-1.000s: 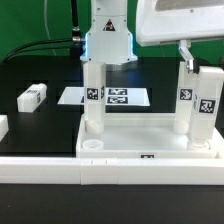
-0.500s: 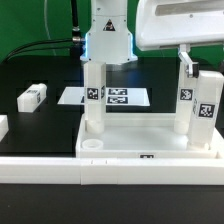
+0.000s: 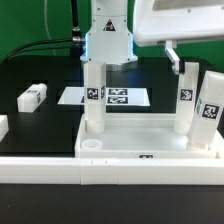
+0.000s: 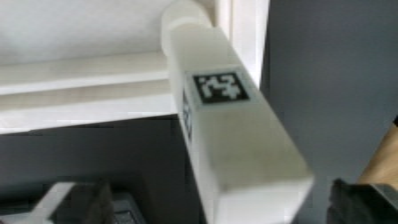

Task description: Assemble desk

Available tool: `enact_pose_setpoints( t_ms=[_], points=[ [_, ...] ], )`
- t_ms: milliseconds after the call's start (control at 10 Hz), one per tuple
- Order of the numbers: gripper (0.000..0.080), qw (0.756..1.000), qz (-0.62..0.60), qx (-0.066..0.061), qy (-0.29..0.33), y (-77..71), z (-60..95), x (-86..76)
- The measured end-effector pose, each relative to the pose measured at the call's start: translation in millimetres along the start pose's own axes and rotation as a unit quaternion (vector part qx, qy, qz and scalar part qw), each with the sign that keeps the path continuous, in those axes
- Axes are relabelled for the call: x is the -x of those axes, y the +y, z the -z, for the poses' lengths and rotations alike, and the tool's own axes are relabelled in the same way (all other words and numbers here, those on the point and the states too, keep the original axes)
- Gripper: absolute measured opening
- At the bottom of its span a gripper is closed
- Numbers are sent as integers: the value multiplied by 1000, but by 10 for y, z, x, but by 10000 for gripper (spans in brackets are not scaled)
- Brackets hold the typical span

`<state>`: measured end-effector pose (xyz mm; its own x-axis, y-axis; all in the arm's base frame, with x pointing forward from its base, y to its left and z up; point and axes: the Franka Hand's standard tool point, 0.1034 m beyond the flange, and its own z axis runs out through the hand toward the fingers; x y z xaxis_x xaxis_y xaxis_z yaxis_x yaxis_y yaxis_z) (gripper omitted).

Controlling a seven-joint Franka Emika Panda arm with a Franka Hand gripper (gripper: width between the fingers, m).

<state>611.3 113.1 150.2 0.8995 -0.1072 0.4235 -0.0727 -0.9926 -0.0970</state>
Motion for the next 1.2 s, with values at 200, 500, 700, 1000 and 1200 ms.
enact_pose_setpoints(
  t_ms=[200, 500, 700, 1000, 1200],
  points=[
    [639, 1000, -5, -3, -16, -2, 125, -83],
    [648, 1000, -6, -4, -16, -5, 140, -121],
    [648, 1000, -6, -4, -16, -4, 138, -120],
    [648, 1000, -5, -2, -26, 19, 129, -111],
    [648, 998, -2, 0, -63, 78, 127, -128]
  ],
)
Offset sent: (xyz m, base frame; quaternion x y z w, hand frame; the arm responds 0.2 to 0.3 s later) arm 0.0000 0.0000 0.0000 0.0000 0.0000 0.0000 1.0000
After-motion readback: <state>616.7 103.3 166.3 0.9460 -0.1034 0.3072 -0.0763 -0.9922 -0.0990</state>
